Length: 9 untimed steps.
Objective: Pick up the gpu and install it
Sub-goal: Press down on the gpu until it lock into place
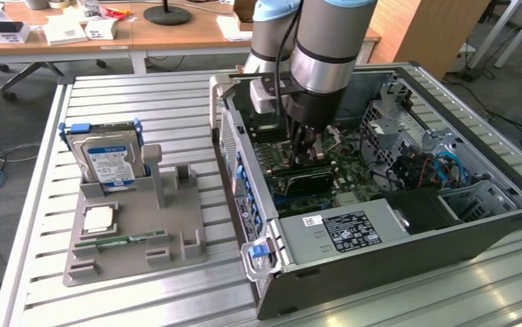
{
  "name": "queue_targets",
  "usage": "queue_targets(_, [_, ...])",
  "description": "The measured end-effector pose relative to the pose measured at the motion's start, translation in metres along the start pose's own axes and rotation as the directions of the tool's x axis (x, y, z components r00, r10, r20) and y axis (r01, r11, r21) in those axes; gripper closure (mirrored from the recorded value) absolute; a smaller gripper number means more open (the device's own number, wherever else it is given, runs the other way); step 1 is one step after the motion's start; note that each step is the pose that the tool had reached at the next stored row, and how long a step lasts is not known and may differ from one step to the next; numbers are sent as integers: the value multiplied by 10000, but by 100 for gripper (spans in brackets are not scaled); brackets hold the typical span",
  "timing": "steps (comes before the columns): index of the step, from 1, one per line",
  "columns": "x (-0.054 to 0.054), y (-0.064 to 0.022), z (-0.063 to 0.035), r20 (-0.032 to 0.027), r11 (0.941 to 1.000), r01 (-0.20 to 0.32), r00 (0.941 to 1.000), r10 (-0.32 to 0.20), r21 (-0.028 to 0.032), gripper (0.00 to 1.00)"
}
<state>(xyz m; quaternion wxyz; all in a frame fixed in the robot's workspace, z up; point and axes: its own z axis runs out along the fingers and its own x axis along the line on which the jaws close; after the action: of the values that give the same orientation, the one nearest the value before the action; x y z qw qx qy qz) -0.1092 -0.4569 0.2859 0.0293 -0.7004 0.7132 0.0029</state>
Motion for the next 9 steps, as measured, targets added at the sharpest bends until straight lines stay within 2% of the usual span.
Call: queue_targets(9, [-8, -7, -184, -30, 10000, 1, 10000, -1, 0, 89])
